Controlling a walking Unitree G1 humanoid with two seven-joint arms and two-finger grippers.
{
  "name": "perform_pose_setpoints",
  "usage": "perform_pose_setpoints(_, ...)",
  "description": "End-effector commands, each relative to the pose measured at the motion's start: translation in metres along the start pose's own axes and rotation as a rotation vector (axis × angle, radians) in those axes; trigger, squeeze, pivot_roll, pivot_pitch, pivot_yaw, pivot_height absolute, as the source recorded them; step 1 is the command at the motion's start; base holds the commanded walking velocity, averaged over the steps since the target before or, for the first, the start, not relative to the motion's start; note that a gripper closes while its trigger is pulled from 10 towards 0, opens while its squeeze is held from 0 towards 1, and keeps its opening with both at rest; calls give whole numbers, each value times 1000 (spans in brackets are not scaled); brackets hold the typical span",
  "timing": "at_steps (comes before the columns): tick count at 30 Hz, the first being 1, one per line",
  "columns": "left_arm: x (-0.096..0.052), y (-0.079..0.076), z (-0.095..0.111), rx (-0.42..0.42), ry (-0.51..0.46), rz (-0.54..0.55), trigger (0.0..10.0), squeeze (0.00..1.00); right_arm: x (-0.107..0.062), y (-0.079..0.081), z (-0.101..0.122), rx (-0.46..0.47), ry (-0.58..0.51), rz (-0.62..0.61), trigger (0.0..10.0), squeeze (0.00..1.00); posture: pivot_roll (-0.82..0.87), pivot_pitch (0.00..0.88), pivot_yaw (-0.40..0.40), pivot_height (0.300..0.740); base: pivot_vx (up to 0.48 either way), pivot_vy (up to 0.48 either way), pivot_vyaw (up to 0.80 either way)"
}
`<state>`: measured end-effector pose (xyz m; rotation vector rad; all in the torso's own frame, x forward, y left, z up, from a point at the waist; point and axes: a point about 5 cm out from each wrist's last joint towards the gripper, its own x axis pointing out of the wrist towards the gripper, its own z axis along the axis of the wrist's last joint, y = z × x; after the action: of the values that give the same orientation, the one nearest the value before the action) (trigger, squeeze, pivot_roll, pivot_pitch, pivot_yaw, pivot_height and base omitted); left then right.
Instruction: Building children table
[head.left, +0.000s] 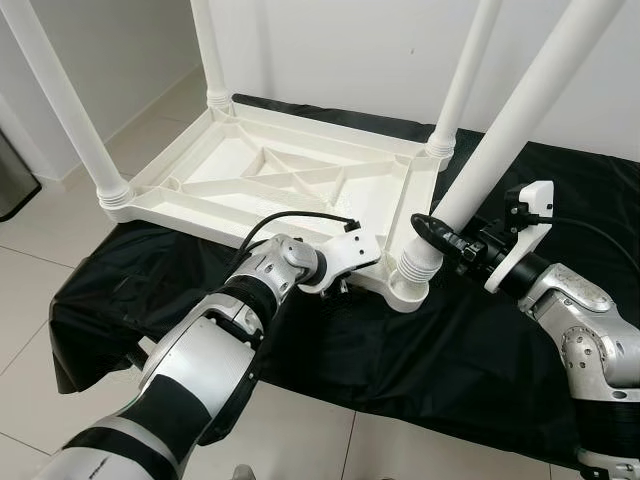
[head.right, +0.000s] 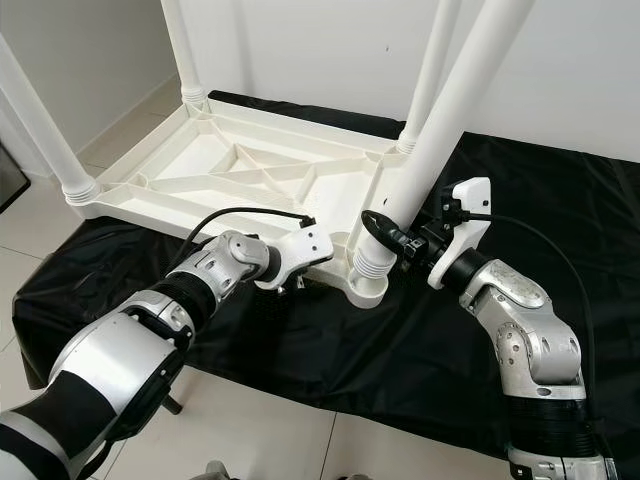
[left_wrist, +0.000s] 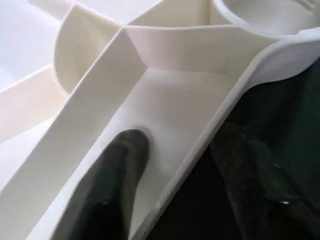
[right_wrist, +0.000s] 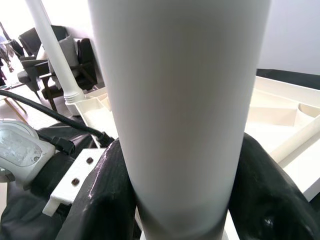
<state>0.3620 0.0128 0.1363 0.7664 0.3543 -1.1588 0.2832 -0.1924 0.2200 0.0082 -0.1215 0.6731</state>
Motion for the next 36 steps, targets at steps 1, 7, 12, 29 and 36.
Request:
perform_pose_setpoints(1, 5, -18, -26, -61, 81, -95, 0, 0, -2, 1, 4, -20, -15, -1, 10000, 0, -96, 65, 22, 740, 0, 0, 0)
perform_pose_setpoints(7, 4, -16, -29, -45, 112, -77, 10000, 0, -3, 2, 3, -25, -15, 0, 10000, 0, -92, 68, 22, 740, 0, 0, 0)
perform_pose_setpoints(12, 3, -14, -28, -60, 98, -69, 0, 0, -6, 3, 0, -39, 2, 9, 10000, 0, -92, 71, 21, 740, 0, 0, 0)
perform_pose_setpoints(29, -1, -8, -19, -42, 32, -55, 10000, 0, 4, 7, -10, -15, -36, 15, 10000, 0, -84, 68, 10, 740, 0, 0, 0)
perform_pose_setpoints(36, -3, -8, -12, 5, -24, -104, 10000, 0, 12, 6, -17, 7, -40, 32, 10000, 0, -76, 59, 1, 740, 0, 0, 0)
